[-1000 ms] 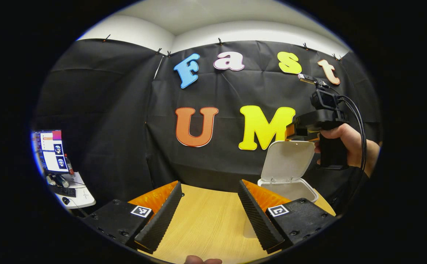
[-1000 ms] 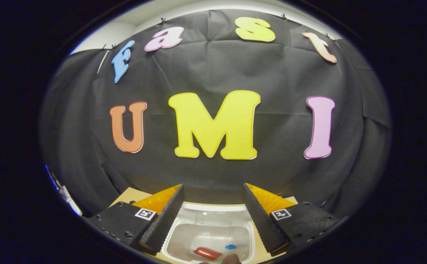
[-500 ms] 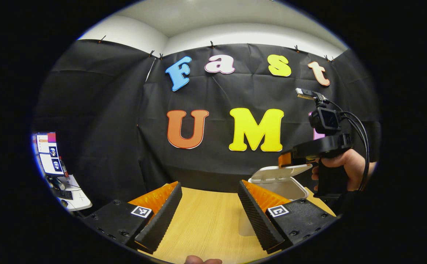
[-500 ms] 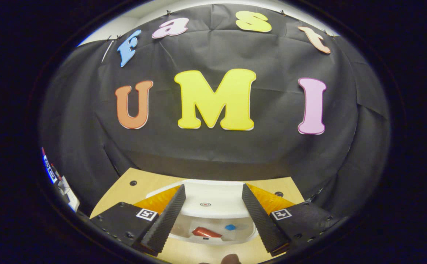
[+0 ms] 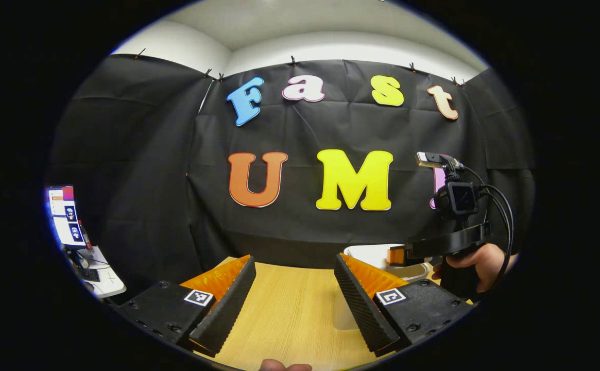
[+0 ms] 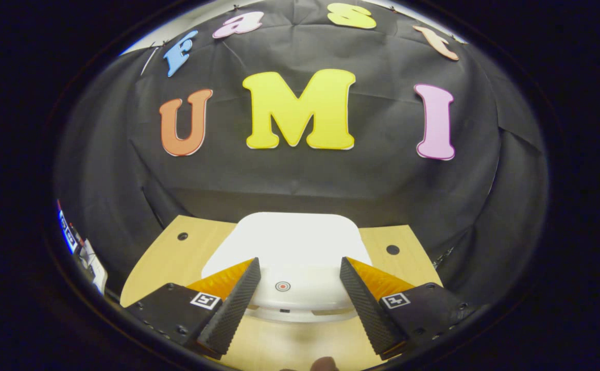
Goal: Press the lid of the desktop garbage bin to open it, pick up the crumpled paper on the desktop and throw it into the bin, then pick up the pop can on the desktop and drop it into the bin, and finally close the garbage bin lid.
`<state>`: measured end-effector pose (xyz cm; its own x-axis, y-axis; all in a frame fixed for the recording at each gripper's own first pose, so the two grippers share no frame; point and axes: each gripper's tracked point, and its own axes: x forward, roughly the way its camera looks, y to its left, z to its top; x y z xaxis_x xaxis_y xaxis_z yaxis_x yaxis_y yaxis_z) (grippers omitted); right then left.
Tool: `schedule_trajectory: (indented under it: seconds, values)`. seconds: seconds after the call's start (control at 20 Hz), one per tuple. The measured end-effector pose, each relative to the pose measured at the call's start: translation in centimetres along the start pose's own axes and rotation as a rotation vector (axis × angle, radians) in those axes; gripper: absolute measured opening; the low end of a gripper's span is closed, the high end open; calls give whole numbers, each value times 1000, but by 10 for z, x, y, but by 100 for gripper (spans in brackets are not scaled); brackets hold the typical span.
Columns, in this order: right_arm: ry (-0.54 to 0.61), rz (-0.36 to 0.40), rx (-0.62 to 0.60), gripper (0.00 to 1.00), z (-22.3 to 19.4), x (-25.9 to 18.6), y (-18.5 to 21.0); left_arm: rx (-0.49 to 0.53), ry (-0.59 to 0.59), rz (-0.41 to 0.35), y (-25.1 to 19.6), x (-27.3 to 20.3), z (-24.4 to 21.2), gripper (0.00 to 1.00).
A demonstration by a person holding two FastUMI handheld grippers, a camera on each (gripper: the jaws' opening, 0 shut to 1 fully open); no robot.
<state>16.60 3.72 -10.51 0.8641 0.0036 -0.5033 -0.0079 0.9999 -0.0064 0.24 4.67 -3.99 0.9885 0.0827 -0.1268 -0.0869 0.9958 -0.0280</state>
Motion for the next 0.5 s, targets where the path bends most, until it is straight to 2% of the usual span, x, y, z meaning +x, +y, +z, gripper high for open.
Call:
schedule_trajectory:
  seconds: [0.5]
  values:
    - [-7, 10, -15, 99, -22, 7, 2, 4, 17, -21, -5, 4, -6, 98]
